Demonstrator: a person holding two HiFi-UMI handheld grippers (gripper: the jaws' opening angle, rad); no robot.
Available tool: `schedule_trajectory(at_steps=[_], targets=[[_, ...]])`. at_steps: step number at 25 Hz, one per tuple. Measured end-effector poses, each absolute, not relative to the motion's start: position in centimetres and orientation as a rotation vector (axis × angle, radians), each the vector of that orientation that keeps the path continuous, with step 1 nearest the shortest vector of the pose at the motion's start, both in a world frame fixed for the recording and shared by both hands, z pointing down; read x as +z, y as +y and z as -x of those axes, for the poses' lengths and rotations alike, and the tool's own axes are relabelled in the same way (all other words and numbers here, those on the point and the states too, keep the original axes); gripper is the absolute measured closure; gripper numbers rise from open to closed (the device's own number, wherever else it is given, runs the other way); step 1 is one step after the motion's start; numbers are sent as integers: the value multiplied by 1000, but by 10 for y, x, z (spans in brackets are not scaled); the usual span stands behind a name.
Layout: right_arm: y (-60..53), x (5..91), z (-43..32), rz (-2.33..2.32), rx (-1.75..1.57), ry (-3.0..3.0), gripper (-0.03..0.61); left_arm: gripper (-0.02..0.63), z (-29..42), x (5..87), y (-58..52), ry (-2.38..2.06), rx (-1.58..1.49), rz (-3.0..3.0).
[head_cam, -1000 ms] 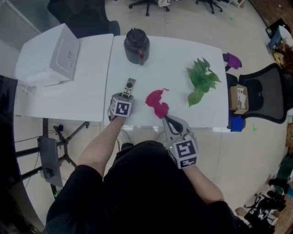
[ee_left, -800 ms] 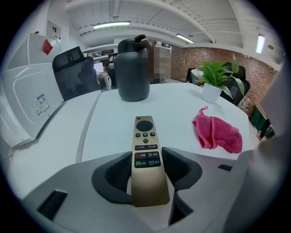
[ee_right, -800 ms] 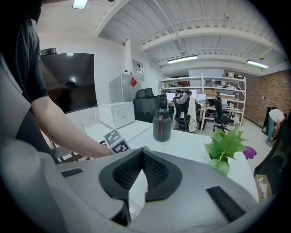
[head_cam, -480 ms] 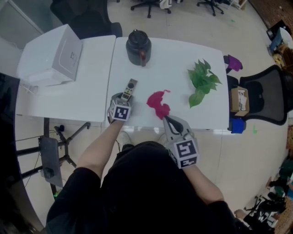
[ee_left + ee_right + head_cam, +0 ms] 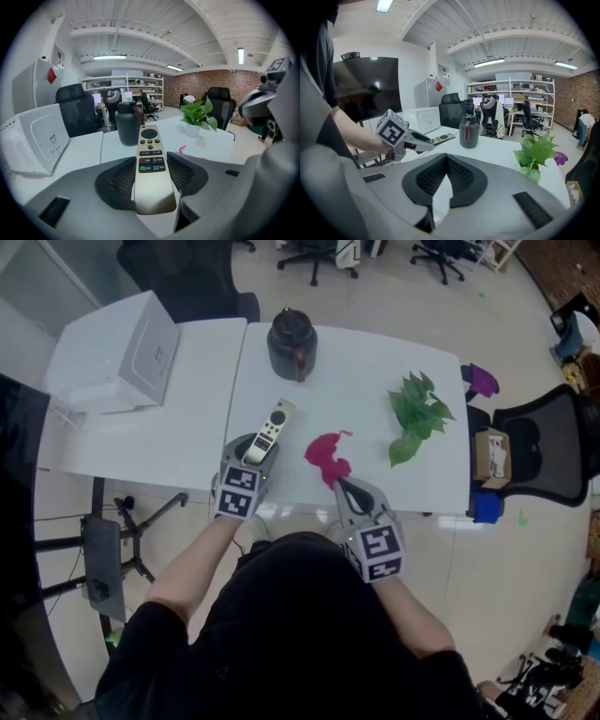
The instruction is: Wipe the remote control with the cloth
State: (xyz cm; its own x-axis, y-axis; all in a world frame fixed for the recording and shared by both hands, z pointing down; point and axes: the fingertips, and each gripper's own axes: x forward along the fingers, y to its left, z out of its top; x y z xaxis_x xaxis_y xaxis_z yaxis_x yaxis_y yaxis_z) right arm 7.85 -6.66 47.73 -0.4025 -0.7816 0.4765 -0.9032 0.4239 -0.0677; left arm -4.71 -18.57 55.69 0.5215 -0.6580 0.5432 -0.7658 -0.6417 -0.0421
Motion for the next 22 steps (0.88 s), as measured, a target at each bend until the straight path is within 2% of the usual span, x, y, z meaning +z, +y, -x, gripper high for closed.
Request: schedule_trajectory(at_steps=[11,20,22], targets=[[-72,493,-76,-1406,446,-2308,569,403,42,457,-139,-1227,643,-2741],[-93,538,-78,-1340,465,-2220,564,403,41,441,-126,-1242,627,-2767],[-101,558,-80,-1316,473,-2183,531,403,41,441,-124,-1237,635,-2776]])
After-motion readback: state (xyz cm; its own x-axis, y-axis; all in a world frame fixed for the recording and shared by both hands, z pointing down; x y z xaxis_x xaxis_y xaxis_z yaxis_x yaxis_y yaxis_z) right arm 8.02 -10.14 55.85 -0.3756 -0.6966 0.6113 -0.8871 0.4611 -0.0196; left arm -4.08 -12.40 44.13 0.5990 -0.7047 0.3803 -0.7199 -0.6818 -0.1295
